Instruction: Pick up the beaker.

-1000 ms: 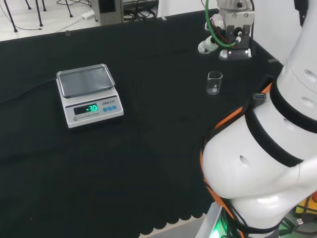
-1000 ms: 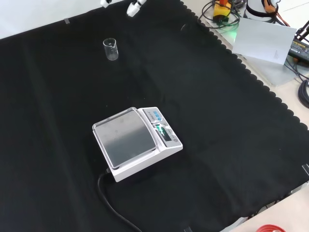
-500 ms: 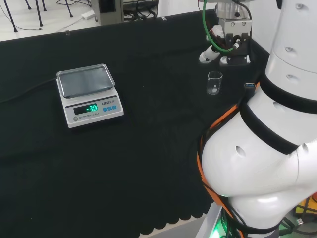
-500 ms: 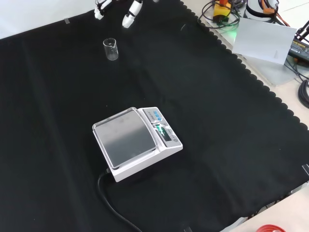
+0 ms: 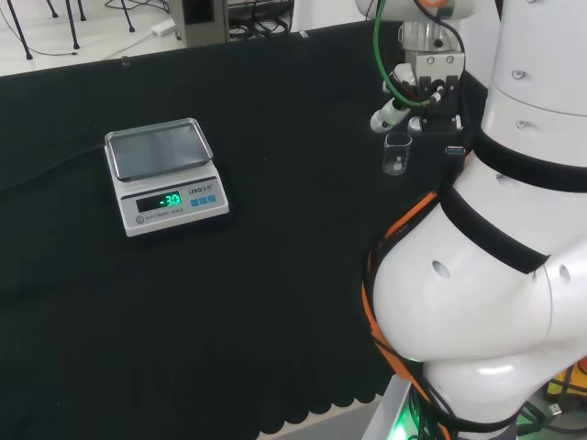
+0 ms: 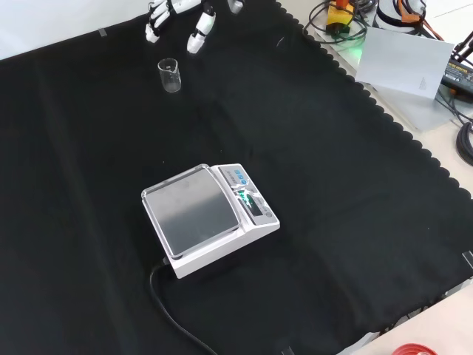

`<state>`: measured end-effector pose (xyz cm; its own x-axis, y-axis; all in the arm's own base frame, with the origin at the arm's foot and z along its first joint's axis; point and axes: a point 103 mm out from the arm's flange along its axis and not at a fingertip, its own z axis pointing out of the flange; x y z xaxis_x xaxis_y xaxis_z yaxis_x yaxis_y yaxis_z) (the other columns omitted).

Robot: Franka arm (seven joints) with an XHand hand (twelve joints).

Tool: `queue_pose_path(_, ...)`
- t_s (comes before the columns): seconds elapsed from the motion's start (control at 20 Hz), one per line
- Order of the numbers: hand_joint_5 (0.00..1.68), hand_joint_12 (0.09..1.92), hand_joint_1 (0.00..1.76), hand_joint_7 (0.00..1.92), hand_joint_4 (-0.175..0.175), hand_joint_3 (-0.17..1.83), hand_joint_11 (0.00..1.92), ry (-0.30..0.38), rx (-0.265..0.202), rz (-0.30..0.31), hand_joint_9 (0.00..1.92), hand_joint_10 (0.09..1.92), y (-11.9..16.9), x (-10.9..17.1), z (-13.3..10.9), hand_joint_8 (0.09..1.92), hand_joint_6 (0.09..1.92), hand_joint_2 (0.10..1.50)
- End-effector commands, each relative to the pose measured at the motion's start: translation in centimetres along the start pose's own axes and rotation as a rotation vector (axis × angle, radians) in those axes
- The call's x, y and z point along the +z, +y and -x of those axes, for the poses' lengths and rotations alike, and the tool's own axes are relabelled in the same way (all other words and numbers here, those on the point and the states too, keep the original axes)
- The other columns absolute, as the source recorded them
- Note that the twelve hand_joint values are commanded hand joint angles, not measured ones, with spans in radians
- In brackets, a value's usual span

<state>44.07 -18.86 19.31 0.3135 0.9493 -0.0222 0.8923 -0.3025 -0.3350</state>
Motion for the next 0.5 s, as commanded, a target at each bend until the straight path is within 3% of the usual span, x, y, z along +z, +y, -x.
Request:
queue_pose_path(0.05,0.31,1.45,0.79,0.10,-0.036,-0.17,0.00,0.003,-0.009,-0.033,0.26,0.82,1.4,2.0,0.2,0.67,0.09,0.98)
queue_pose_path(0.5,0.32,1.46,0.80,0.11,-0.036,-0.17,0.00,0.011,0.003,-0.113,0.26,0.82,2.9,4.9,1.4,0.67,0.09,0.98)
